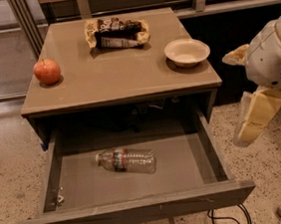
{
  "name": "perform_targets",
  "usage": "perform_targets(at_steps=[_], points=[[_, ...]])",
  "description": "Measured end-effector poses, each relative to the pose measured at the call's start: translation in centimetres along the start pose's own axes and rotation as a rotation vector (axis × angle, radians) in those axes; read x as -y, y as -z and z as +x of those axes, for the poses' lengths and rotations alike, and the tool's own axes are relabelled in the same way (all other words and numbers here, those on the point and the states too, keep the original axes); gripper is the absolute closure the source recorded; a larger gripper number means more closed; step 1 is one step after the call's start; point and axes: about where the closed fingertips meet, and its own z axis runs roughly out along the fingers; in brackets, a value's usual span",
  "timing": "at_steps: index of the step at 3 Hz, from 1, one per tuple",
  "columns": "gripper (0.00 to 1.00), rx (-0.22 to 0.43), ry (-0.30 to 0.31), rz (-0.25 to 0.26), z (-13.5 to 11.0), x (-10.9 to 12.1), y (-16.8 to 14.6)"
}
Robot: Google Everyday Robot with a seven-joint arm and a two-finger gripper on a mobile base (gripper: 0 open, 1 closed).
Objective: Pick water bottle from top drawer and place on counter
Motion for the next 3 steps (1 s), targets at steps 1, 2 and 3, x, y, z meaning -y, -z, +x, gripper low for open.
perform_targets(at_steps=[1, 2, 3], points=[[0.0, 0.058, -0.007, -0.019, -0.3, -0.8, -3.2], [0.0, 0.123, -0.046, 0.002, -1.8, 0.0, -6.8], [0.0, 0.164, -0.077, 0.081, -3.7, 1.4, -8.0]])
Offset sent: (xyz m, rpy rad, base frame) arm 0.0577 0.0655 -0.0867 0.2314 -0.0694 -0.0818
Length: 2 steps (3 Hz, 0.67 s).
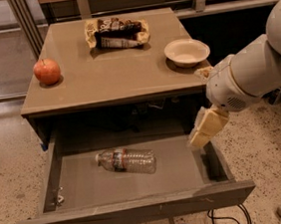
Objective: Pick water bottle from top drawer and place on counter
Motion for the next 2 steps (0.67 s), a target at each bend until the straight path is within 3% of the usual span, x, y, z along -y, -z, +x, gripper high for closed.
perform_targets(at_steps=[1, 2], points=[[0.0, 0.0, 0.0, 0.0, 0.0, 0.0, 0.0], [0.0, 0.036, 0.009, -0.039, -1.6, -1.4, -2.0]])
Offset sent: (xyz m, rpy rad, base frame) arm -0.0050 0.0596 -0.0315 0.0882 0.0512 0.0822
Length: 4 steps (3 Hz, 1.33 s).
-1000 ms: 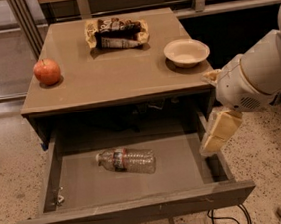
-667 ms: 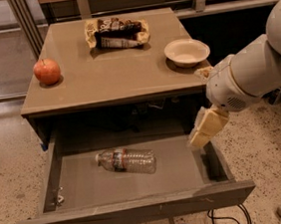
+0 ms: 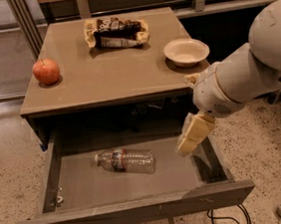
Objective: Pick water bottle from top drawer and place on counter
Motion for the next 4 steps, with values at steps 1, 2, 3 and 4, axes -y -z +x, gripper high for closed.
perform_targets(at_steps=[1, 2, 3, 4], points=[[0.0, 0.035, 0.006, -0.071, -1.7, -2.1, -4.5], [0.0, 0.058, -0.014, -0.134, -1.9, -4.1, -9.0], [0.0, 0.069, -0.045, -0.166, -1.3, -5.5, -12.9], [0.0, 0.085, -0.079, -0.159, -0.7, -5.3, -16.2]])
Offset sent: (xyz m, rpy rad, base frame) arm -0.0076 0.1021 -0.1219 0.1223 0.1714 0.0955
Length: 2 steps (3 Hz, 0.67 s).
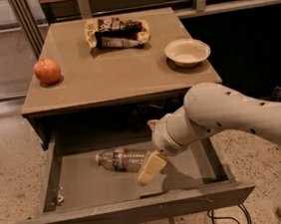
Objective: Pick water bottle from top drawer and place on counter
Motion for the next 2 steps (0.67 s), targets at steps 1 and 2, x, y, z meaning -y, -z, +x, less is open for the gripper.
perform_targets(at_steps=[1, 2], points=[[0.0, 0.054, -0.022, 0.062, -0.1, 2.2, -2.8], [0.0, 0.106, -0.036, 0.127, -0.7, 4.4, -3.9]])
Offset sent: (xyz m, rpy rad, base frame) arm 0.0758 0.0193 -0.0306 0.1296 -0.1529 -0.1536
